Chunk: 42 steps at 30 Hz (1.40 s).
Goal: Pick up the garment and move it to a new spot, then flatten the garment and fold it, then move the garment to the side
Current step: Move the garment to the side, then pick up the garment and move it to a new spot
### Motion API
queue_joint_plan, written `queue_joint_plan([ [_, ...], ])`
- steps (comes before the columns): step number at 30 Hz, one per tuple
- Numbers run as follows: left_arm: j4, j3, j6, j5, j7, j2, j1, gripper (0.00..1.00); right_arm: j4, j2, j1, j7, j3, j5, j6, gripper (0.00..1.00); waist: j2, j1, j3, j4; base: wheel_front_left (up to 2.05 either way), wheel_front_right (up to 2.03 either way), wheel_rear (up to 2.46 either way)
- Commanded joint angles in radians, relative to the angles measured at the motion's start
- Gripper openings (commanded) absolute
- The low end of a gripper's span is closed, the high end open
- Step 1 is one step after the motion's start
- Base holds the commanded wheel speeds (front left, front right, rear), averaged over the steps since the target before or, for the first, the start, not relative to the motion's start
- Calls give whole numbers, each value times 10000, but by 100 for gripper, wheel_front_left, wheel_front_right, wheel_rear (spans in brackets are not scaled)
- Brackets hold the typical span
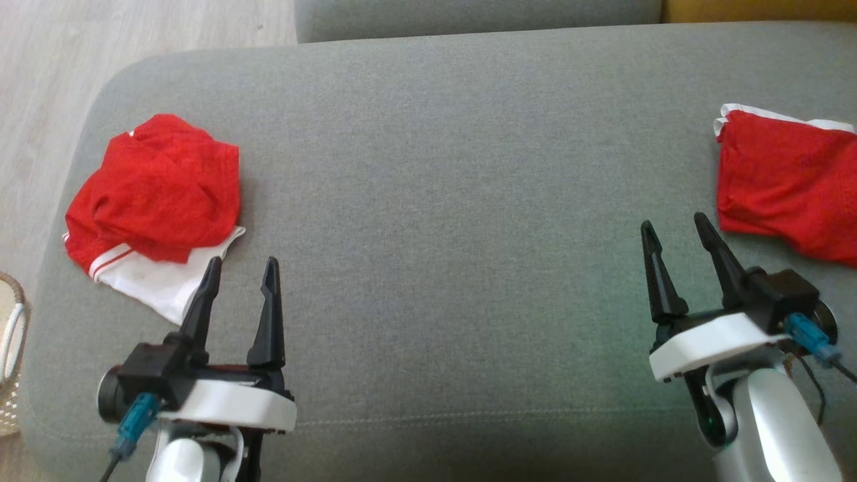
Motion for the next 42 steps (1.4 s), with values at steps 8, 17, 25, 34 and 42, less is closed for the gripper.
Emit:
queue_joint_plan([
  [8, -342, 315, 56, -54, -53, 4, -421, 100, -575, 62, 32, -92, 71, 134, -4, 100, -1, 1, 81, 77, 0, 0, 0],
  [17, -256, 160, 202, -574, -53, 4, -567, 100, -867, 62, 299, -92, 17, 109, -4, 100, -1, 1, 139, 1174, 0, 0, 0],
  [25, -240, 403, 382, -584, -53, 3, -214, 100, -586, 62, 415, -93, 632, 149, -4, 100, -1, 1, -233, 2583, 0, 0, 0],
  [34, -396, 701, 433, -316, -53, 3, 150, 100, -458, 62, 554, -93, 1077, 397, -4, 100, -1, 1, -522, 3587, 0, 0, 0],
  [42, -502, 882, 447, -327, -53, 3, 241, 100, -371, 62, 517, -93, 1164, 532, -4, 100, -1, 1, -502, 3865, 0, 0, 0],
])
